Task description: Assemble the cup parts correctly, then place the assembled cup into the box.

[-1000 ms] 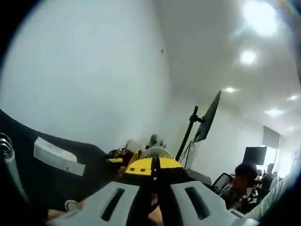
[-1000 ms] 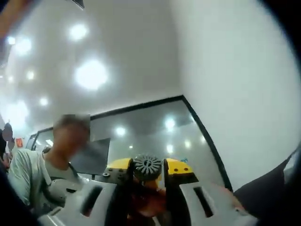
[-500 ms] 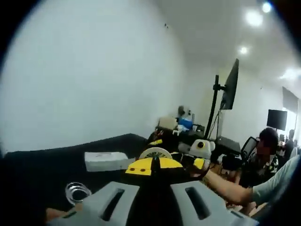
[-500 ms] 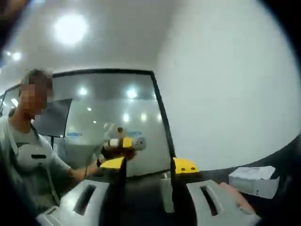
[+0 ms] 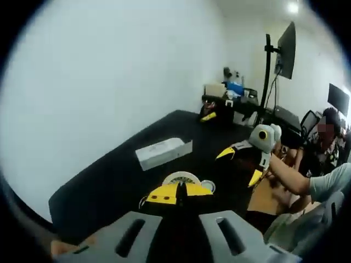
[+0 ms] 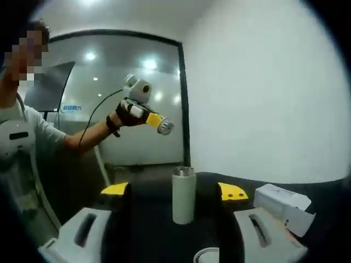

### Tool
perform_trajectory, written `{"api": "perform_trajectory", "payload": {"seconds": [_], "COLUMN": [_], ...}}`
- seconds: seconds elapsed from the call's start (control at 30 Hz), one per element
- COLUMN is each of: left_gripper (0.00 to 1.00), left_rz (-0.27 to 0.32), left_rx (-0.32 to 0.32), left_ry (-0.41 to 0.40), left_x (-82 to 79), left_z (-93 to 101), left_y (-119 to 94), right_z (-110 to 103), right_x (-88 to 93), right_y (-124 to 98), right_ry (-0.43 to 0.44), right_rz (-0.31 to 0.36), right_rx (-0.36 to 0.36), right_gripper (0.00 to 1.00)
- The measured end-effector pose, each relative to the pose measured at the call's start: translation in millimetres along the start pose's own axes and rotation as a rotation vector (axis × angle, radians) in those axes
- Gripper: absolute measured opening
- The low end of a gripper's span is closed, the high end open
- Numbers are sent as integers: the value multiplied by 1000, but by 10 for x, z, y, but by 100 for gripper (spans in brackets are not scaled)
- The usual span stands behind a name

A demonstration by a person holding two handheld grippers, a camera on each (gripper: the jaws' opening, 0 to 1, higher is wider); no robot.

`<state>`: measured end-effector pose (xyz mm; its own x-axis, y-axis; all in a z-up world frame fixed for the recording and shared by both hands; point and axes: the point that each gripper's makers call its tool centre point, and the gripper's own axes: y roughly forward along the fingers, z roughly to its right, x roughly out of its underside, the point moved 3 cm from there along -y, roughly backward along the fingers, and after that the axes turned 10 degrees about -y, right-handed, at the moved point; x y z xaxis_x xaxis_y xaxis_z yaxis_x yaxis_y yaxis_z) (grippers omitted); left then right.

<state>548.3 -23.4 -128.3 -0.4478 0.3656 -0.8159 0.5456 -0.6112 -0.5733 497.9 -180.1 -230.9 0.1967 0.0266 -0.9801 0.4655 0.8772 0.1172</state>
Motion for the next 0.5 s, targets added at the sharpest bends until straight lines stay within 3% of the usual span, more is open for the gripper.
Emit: {"api": "perform_trajectory", "payload": {"seconds": [0.07, 0.1, 0.17, 0.2, 0.27, 0.3, 0.5], "left_gripper": [0, 0, 0, 0, 0, 0, 0], "left_rz": [-70, -74, -161, -173, -215, -257, -365], "left_rx": [9, 6, 2, 18, -17, -6, 6], "left_ry": [14, 25, 30, 32, 77, 94, 125], "left_x": [31, 14, 62, 55, 53, 87, 164], "left_z": [-36, -62, -112, -122, -233, -256, -382], "left_y": [-1, 11, 14, 29, 54, 55, 153], "right_z": [26, 46, 70, 63, 38, 26, -10], "right_x": [59, 99, 153, 188, 256, 287, 495], "right_y": [68, 119, 189, 236, 325, 369, 633], "right_ry": [-8, -10, -18, -20, -24, -24, -49], "right_rz": [-29, -46, -67, -79, -100, -106, -184], "right_rx": [22, 38, 64, 63, 65, 69, 104], "right_gripper": [61, 61, 61, 61, 61, 60, 60]}}
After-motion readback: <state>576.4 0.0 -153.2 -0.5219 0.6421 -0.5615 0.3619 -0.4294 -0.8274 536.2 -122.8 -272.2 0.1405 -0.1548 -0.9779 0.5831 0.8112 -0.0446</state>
